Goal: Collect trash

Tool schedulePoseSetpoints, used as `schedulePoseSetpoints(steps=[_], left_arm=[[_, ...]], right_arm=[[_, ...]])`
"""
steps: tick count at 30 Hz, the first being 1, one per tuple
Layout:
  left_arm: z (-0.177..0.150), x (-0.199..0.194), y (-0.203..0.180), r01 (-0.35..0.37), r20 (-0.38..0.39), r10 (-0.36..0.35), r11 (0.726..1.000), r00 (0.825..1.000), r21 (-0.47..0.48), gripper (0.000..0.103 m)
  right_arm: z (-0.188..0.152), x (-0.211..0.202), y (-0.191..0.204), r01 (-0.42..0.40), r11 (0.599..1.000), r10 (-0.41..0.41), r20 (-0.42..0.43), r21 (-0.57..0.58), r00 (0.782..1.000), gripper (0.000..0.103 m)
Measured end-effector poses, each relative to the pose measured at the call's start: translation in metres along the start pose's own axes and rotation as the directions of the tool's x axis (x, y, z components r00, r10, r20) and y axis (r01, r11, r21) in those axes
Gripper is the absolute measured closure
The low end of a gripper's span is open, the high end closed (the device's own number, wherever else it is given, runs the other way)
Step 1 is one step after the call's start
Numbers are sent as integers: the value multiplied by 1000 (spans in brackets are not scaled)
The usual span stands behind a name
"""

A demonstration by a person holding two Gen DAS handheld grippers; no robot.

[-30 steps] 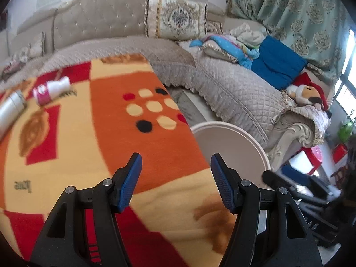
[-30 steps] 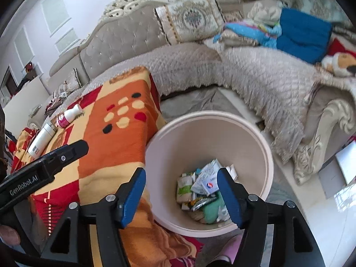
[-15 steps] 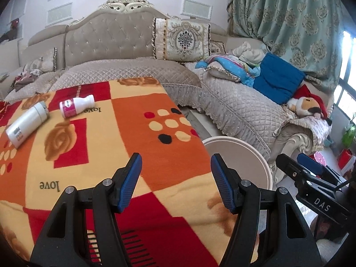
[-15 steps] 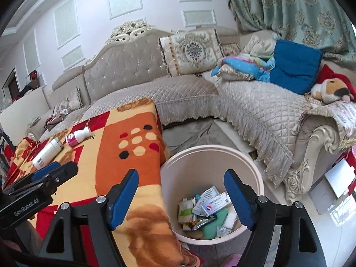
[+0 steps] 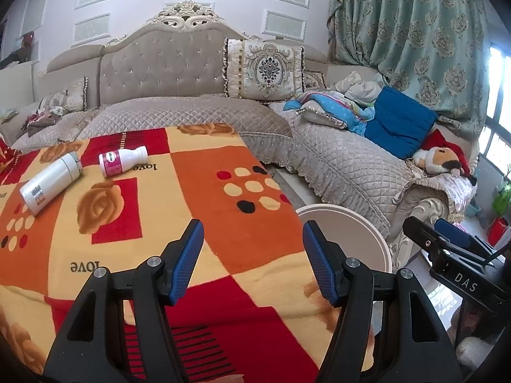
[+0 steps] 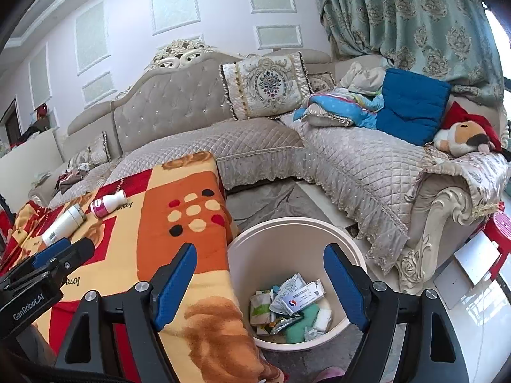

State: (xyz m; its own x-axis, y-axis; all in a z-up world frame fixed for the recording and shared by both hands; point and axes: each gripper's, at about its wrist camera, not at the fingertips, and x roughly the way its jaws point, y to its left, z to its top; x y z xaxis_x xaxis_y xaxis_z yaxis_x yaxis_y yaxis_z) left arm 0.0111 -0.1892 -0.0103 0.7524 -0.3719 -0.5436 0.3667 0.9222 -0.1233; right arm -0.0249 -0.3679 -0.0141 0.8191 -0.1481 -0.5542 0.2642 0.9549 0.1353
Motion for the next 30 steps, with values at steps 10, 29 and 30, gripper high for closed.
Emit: schedulePoseSetpoints(steps=[10, 29, 30], left_arm=[[-3, 3, 0, 3, -9, -3, 1000, 1000, -1, 40], [-5, 3, -10, 12, -6, -12, 999, 1000, 34, 40], [-5, 3, -10, 14, -6, -13, 999, 1000, 35, 40]], right_arm=[[1, -4, 3, 37, 999, -37, 21, -22, 999, 23], [-1, -2, 4, 27, 999, -27, 3, -26, 1000, 23], [-1, -2, 4, 26, 999, -26, 3, -25, 1000, 23]])
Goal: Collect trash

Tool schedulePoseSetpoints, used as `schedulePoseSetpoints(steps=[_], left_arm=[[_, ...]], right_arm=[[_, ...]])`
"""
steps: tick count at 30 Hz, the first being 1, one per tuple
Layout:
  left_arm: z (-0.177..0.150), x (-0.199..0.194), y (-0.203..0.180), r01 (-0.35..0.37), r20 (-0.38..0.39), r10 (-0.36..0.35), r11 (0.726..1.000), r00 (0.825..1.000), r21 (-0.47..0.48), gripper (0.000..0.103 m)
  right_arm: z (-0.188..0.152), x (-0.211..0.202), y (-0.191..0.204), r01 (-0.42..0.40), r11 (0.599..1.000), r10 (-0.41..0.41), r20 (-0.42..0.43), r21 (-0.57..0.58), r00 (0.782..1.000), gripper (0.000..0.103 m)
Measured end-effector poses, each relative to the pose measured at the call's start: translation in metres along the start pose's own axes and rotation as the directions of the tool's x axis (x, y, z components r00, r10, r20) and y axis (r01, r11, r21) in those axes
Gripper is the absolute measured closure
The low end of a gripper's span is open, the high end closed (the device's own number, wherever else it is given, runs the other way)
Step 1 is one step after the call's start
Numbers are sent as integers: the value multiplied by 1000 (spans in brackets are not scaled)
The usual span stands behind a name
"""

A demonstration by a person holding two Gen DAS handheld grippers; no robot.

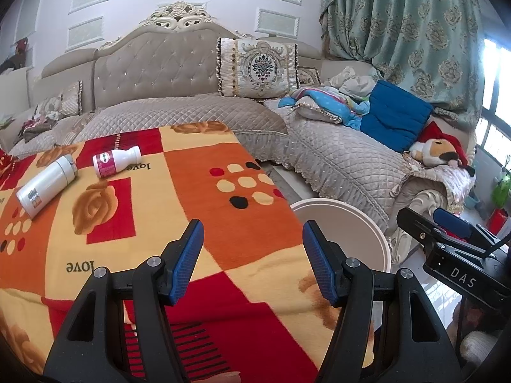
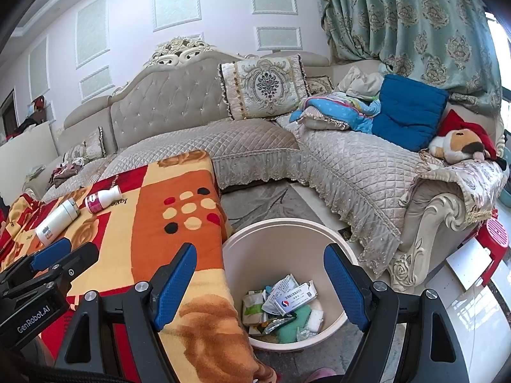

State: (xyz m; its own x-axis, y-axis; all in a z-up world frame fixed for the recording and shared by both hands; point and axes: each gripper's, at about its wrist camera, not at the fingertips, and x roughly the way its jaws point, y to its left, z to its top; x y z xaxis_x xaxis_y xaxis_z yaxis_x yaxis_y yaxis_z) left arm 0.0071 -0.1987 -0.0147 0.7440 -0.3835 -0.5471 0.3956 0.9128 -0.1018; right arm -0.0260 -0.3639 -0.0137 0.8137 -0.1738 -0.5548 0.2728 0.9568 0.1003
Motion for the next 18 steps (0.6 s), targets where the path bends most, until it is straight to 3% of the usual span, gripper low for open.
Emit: schedulePoseSetpoints(steps=[18], left_arm=[[0, 1, -4, 19, -9, -19, 1000, 1000, 8, 40]], right_arm=[[-1, 2, 2, -5, 1000, 4, -10, -5, 1000, 23]])
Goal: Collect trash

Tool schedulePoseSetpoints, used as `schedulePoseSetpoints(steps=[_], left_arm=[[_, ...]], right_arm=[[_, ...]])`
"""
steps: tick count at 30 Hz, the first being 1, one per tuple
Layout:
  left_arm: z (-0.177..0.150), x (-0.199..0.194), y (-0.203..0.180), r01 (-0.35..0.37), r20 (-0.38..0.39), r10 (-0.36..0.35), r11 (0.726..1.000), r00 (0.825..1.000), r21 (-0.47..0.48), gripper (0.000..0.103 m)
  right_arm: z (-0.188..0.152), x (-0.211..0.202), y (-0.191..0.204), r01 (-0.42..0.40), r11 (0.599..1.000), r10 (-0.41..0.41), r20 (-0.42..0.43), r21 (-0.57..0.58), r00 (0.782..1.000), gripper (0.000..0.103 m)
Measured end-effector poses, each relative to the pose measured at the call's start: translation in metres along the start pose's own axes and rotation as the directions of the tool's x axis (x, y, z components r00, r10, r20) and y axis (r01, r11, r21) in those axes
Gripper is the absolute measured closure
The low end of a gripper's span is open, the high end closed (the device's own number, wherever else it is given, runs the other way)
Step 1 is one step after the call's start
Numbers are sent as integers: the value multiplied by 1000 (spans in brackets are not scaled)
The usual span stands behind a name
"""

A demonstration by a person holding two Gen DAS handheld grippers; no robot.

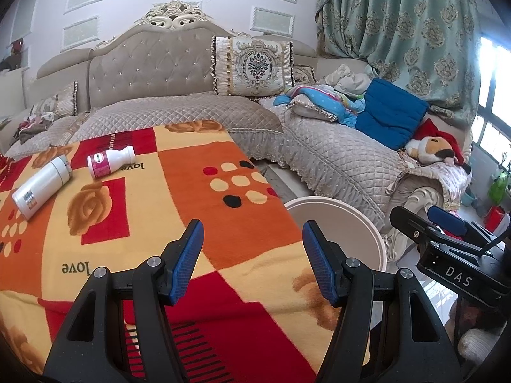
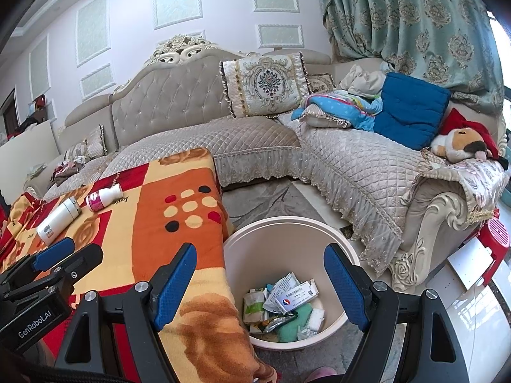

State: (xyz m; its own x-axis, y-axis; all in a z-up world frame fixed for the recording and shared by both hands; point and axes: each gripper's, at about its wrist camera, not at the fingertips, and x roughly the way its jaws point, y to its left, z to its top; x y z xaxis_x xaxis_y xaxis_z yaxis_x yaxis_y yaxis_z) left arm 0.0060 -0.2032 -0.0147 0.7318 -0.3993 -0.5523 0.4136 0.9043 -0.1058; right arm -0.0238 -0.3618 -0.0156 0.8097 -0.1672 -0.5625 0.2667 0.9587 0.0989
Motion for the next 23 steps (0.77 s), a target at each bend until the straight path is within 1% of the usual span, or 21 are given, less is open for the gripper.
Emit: schedulePoseSetpoints(steps=[15, 23], left_arm=[[0, 5, -3, 18, -12, -18, 1000, 1000, -1, 40], [-4, 7, -4, 22, -4, -22, 1000, 1000, 14, 40]], right_arm=[[-1, 1, -2, 2, 1000, -2, -12, 5, 1000, 23], [-3, 4, -6, 3, 1000, -3, -22, 4, 1000, 23]])
